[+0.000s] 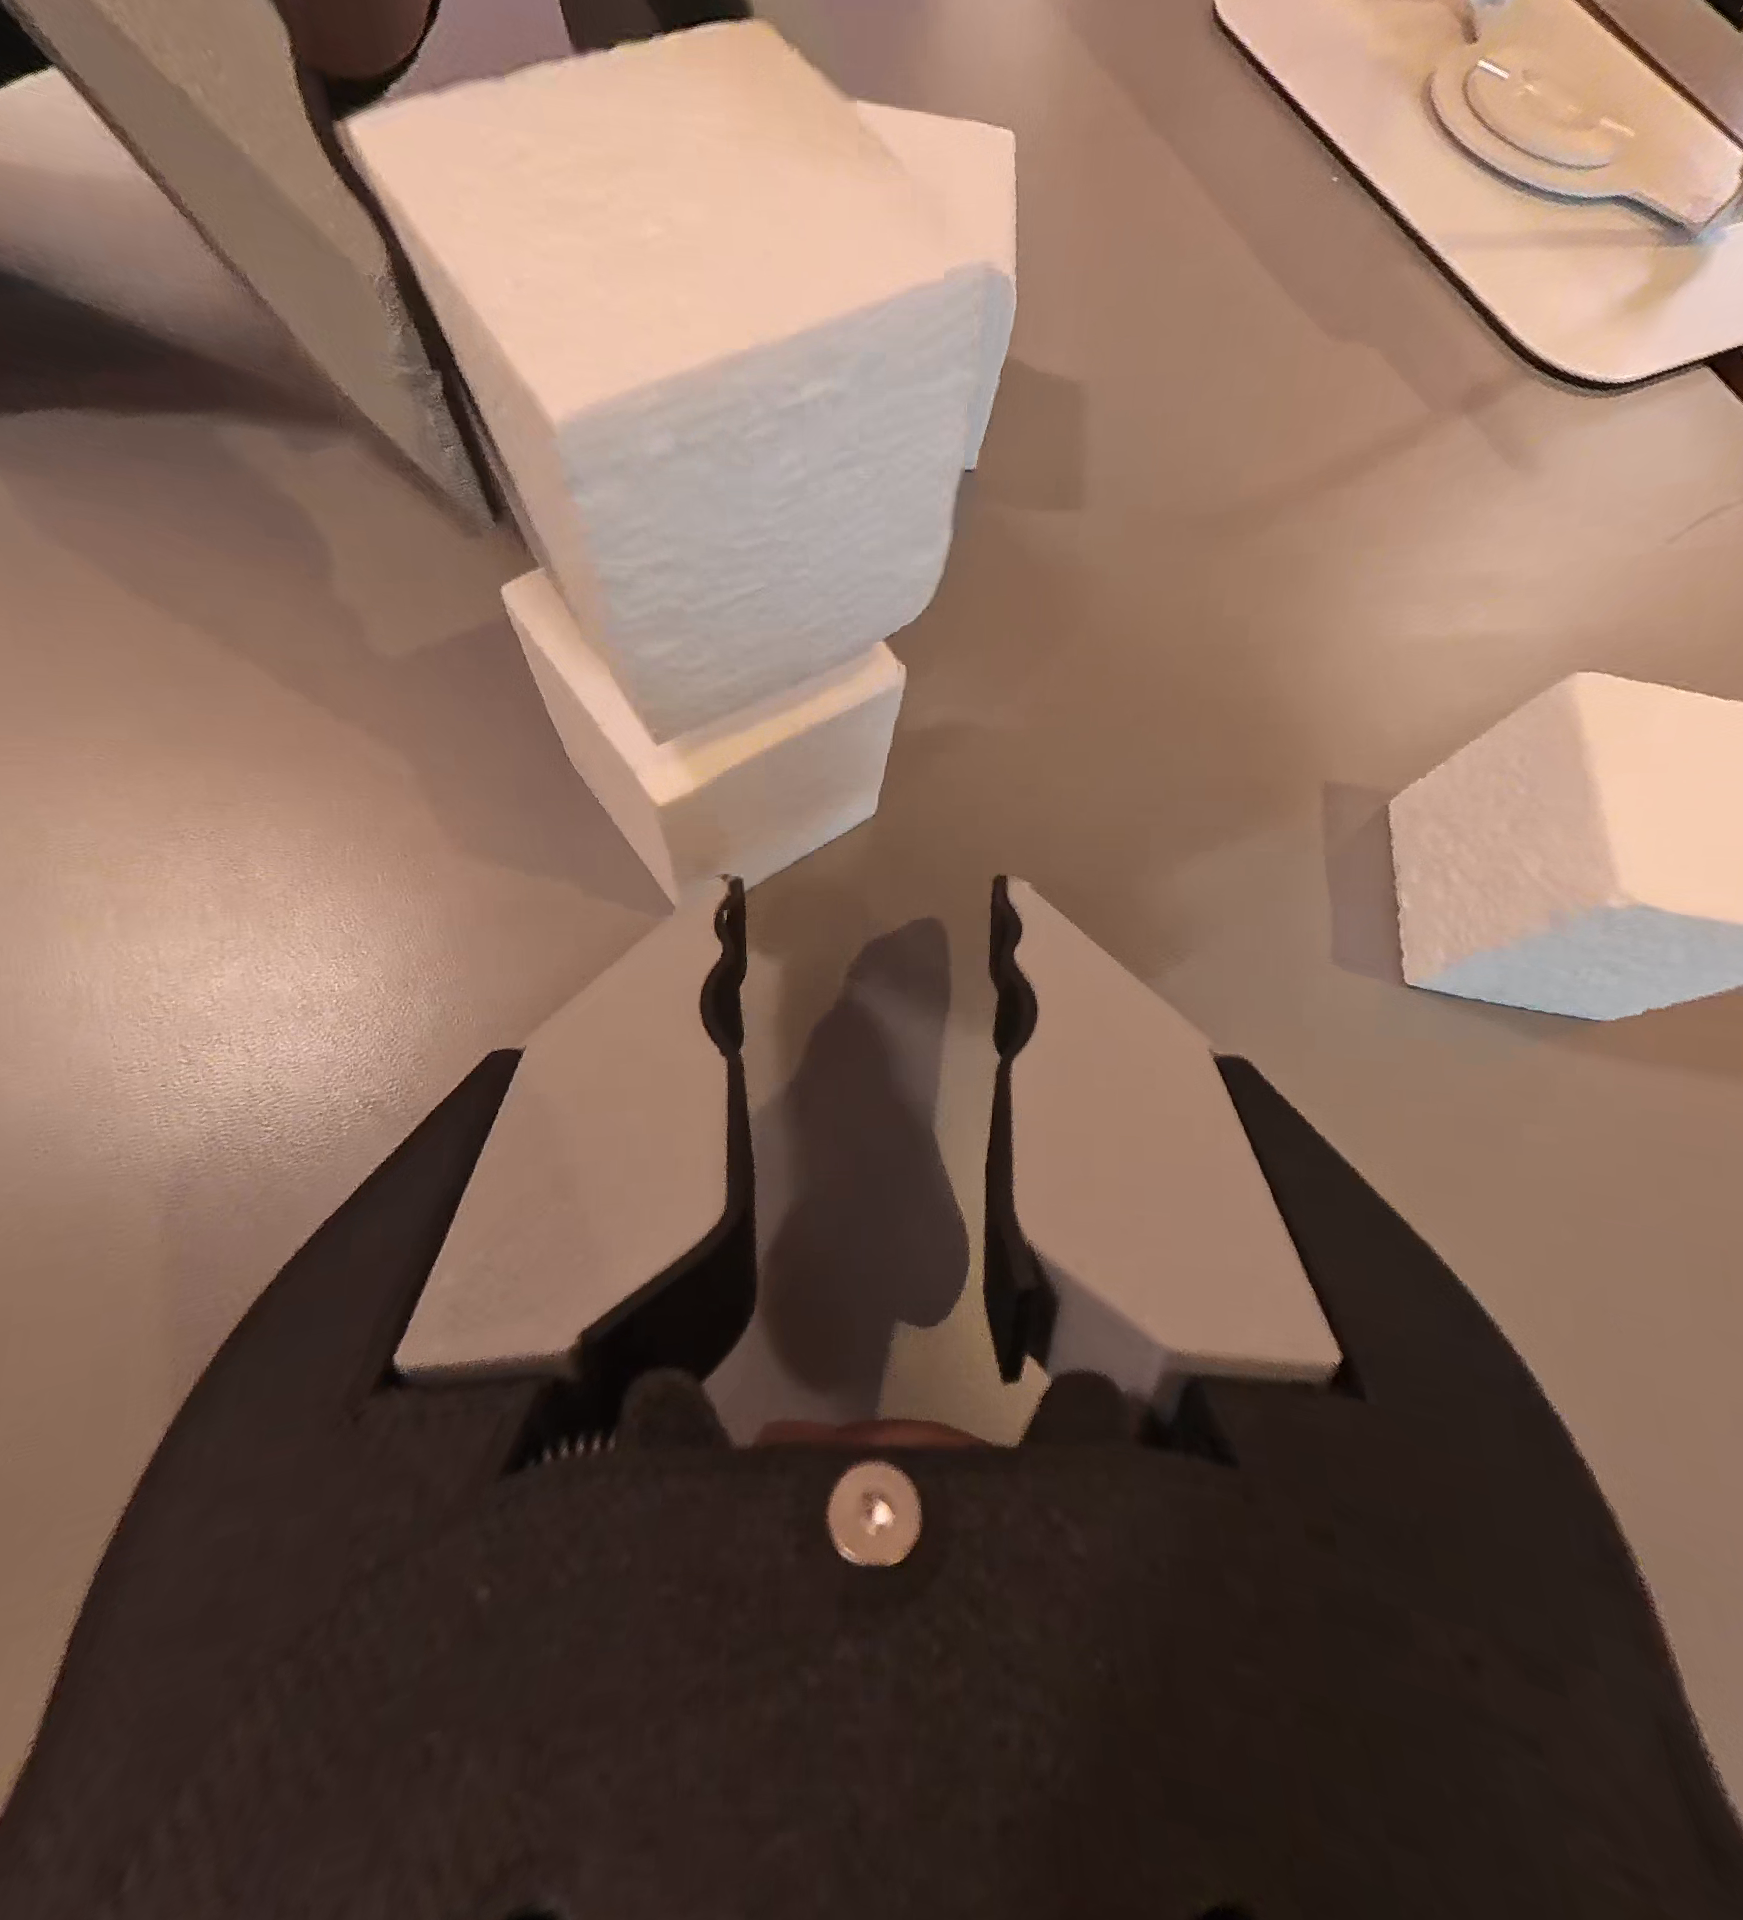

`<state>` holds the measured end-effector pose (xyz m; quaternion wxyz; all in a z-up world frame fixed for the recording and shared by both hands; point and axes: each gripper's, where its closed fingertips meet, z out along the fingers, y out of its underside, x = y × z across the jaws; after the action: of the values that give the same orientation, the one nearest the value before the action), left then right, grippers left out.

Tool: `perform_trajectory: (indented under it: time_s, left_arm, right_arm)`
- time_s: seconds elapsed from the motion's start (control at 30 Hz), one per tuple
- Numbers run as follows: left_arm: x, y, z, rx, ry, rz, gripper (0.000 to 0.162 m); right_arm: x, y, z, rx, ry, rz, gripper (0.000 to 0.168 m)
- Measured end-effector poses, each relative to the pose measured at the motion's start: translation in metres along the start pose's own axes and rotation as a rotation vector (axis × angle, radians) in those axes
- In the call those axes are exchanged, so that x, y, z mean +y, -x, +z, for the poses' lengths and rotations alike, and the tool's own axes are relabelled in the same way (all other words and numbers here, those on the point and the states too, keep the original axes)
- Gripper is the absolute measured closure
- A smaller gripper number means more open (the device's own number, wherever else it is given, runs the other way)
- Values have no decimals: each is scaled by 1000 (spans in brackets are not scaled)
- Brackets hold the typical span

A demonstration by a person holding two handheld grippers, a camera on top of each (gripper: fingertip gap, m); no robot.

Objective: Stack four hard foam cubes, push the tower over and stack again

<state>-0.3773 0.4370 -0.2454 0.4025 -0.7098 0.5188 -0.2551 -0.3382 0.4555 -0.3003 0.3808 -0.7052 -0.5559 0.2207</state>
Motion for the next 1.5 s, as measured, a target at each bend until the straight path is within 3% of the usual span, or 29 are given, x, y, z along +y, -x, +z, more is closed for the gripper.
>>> perform_trajectory:
  time_s: [0.6,1.0,1.5]
  left_arm:
    - [5,-4,-2,11,23,-2,107]
    - [-4,-18,-6,114,-44,94,107]
    - [3,-5,-1,46,5,66,107]
  right_arm:
    - [1,11,4,-38,1,-16,122]
    - [-2,9,0,-35,-18,-5,122]
    - [-2,8,-1,-29,-17,-7,122]
